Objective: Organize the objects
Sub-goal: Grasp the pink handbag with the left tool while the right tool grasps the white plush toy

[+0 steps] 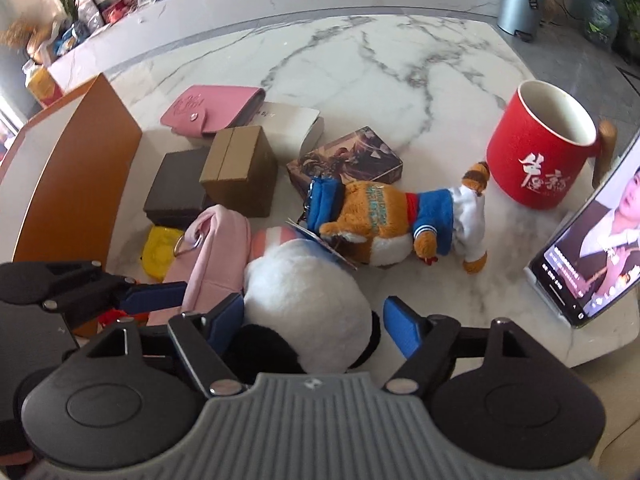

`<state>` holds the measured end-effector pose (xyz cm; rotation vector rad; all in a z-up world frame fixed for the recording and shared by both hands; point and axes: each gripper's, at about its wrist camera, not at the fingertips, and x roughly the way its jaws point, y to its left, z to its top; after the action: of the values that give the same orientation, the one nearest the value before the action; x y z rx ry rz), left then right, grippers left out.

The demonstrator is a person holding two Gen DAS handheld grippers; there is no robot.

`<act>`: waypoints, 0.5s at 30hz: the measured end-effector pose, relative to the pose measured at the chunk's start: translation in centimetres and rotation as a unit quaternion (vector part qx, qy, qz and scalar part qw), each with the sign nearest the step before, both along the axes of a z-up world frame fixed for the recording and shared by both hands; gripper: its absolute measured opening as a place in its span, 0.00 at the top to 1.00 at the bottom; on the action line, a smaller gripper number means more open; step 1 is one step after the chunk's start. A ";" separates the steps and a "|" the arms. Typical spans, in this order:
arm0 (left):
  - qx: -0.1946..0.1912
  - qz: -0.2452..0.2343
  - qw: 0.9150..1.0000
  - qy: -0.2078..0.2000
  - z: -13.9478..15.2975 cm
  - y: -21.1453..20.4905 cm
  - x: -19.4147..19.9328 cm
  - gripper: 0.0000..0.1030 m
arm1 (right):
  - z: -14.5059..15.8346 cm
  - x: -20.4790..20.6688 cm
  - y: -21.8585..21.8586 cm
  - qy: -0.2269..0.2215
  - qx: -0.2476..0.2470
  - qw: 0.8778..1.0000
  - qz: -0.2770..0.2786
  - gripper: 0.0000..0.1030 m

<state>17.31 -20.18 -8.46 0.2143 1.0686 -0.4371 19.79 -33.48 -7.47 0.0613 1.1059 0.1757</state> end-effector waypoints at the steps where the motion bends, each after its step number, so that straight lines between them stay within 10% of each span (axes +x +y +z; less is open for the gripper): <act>1: -0.004 0.003 1.000 -0.005 0.4 0.4 -0.1 0.63 | 0.0 0.0 -0.2 0.003 0.002 1.000 0.001 0.29; 15: -0.167 0.094 0.979 0.065 1.5 8.2 -0.4 0.69 | 0.4 0.1 2.8 0.006 -0.077 0.992 0.101 0.36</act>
<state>16.89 -11.98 -6.96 -0.2151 1.1142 -0.4581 19.91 -30.64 -7.10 -0.1895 1.1341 0.2713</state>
